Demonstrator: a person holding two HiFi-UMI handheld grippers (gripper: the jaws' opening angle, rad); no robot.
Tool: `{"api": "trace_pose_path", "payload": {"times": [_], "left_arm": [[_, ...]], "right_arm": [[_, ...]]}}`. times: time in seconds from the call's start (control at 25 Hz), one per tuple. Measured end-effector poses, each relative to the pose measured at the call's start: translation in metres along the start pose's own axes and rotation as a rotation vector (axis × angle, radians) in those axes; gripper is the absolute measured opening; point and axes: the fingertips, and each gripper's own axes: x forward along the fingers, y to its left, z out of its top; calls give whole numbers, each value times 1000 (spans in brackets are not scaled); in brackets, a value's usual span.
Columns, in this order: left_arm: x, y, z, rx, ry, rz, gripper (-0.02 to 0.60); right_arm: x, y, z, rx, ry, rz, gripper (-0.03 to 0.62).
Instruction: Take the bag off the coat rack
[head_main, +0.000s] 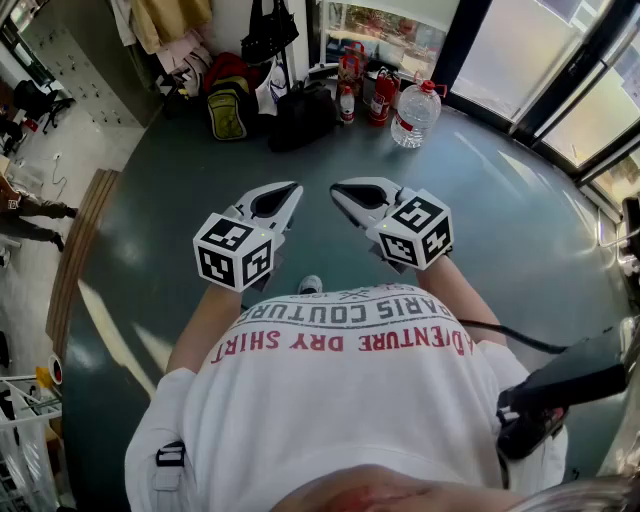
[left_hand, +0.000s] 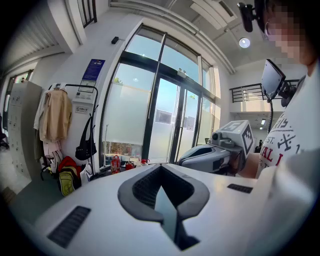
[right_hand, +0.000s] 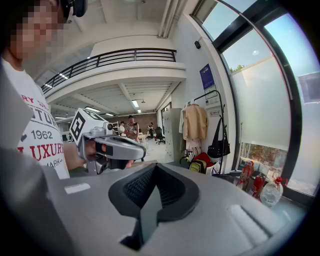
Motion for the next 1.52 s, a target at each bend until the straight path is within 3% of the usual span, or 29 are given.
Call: {"api": "trace_pose_path", "payload": {"times": [0.68,1.16,1.32,1.52], "left_arm": [[4,-7,10,-22,-71,-3,3],[19,-7,-4,-28,-51,-10,2],[38,23,-4,-15,-28,-33,2],[89,98,-1,-24,-11,-50,2]], "right_arm": [[-11,-7,-2,9,-21,-7,0],[-12,-27,-13,26,-22,-4,0],[19,-53,-10,41,-3,3,0],[84,-118,-6,50,16,4,0]]}}
